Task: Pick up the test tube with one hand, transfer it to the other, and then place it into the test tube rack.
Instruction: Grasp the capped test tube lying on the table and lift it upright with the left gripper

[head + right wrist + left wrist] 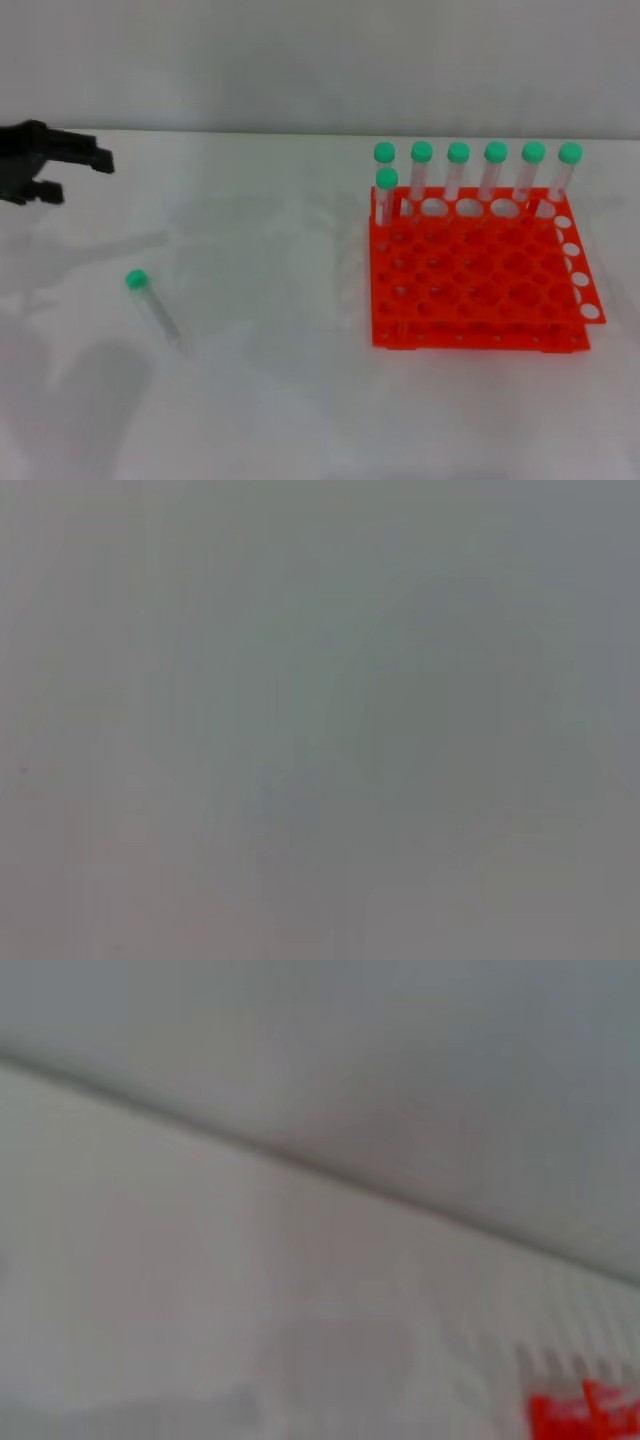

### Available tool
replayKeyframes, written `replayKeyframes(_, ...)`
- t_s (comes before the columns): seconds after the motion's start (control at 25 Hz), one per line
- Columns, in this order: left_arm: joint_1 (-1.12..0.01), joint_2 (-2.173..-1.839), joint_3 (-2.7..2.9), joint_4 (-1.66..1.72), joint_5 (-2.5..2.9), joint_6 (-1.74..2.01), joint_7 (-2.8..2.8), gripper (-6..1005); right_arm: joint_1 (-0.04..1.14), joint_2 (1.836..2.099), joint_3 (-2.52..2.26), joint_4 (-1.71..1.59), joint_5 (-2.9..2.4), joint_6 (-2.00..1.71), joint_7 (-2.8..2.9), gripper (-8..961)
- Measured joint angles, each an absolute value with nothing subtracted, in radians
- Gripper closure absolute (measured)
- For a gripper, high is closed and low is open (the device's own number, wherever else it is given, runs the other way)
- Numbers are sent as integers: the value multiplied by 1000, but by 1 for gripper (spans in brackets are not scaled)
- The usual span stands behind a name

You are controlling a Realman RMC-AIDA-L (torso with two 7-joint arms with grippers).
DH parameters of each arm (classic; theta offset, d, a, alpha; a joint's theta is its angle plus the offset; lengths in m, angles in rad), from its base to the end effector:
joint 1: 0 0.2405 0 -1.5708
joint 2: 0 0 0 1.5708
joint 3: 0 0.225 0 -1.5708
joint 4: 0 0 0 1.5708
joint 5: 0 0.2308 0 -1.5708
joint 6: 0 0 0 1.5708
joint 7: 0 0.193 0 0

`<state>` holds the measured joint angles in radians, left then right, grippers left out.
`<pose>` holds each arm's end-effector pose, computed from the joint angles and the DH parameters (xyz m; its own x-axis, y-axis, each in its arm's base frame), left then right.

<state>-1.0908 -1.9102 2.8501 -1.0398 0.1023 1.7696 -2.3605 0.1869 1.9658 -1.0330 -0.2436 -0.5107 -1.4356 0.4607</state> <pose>-0.2552 0.4060 0.1378 0.1213 0.8831 0.4533 0.9832 -0.0442 -0.1769 0.3620 0.3128 0.1052 0.7103 0.2192 -0.6689 -0.6602 -0.1221 -0.7411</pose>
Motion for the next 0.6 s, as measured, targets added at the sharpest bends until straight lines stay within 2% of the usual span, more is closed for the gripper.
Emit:
replayKeyframes(0.28,-1131,-1853,2850,-781,255,1731,-2545,124,187,1966,-1009,-245,-510,-1436,388,122)
replayKeyframes(0.6,-1115,-1855,2849,-637,341,1599,-2632,131,193,1974,-1009,-245,-509,-1437,346,122)
